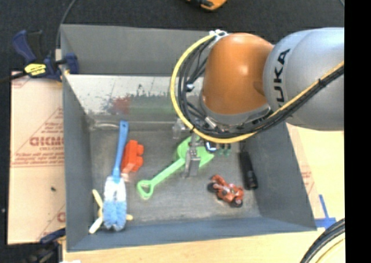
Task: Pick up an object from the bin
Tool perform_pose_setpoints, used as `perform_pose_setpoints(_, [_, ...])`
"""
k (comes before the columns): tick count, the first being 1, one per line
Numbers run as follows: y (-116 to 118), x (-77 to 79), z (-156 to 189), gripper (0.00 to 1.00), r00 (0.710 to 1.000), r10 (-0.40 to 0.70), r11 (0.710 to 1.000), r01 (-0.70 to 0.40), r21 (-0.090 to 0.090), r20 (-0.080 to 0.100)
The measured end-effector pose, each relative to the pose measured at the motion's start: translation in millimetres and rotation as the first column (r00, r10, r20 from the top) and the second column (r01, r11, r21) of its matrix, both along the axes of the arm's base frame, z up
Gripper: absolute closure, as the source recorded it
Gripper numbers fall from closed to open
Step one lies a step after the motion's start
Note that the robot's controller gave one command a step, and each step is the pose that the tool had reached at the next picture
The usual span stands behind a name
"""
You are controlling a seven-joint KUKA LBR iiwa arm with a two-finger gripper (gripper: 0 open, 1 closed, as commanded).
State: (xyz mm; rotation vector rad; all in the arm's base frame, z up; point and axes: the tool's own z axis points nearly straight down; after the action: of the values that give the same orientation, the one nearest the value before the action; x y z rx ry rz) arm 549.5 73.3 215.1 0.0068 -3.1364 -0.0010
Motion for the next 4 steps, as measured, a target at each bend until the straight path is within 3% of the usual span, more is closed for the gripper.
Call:
perform_pose_setpoints(1, [-1, 1.5, 5, 0.00, 1.000, -0.003, 1.000, 0.003, 0.001, 0.009])
perform_pose_setpoints(2, [-36, 34.3, -75, 0.00, 0.968, 0.249, 0.968, -0.249, -0.001, 0.010])
perform_pose_setpoints(3, [-61, 48.5, -144, 0.00, 0.922, 0.386, 0.922, -0.386, -0.002, 0.014])
perform_pose_setpoints(4, [-70, 58.6, -144, 0.00, 0.875, 0.484, 0.875, -0.484, -0.008, 0.022])
